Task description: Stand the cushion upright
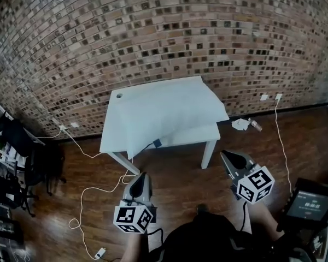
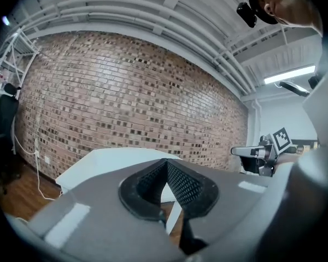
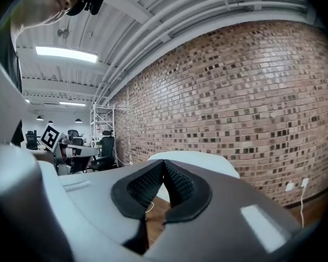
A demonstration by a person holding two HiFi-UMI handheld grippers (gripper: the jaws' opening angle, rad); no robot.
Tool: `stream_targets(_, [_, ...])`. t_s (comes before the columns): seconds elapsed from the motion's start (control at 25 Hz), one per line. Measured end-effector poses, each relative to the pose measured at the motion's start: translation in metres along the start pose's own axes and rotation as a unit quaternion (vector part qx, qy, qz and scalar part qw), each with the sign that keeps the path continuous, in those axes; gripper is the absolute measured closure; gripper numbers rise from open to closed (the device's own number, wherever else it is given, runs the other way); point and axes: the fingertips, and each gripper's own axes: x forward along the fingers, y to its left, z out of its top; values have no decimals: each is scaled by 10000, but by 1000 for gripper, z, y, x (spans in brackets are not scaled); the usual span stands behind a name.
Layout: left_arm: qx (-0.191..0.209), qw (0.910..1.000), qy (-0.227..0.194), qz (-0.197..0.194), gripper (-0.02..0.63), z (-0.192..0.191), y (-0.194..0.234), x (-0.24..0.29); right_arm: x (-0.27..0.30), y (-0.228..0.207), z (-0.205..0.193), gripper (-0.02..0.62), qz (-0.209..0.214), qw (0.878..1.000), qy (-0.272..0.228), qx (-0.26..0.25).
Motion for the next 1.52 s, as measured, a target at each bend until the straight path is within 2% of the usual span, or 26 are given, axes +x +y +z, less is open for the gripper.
stream_targets(0.28, [49, 9997, 120, 210, 603, 4, -2, 46, 28, -40, 11, 589, 278, 9996, -54, -3])
stream_targets(0.48, [111, 9994, 57, 337, 603, 13, -7, 75, 41, -75, 13, 589, 307, 9994, -88, 96])
stream_targets(0.72, [274, 9989, 179, 324, 603, 16, 1, 103, 66, -97, 15, 589, 293, 9994, -109, 155])
stream_targets(1.04, [126, 9992, 305, 207, 603, 10, 57, 161, 122, -122, 13, 589, -20, 9999, 25, 149])
stream_targets(1.52, [-75, 9991, 412, 80, 603, 36, 178, 235, 231, -145, 28, 589, -525, 9981, 232, 209])
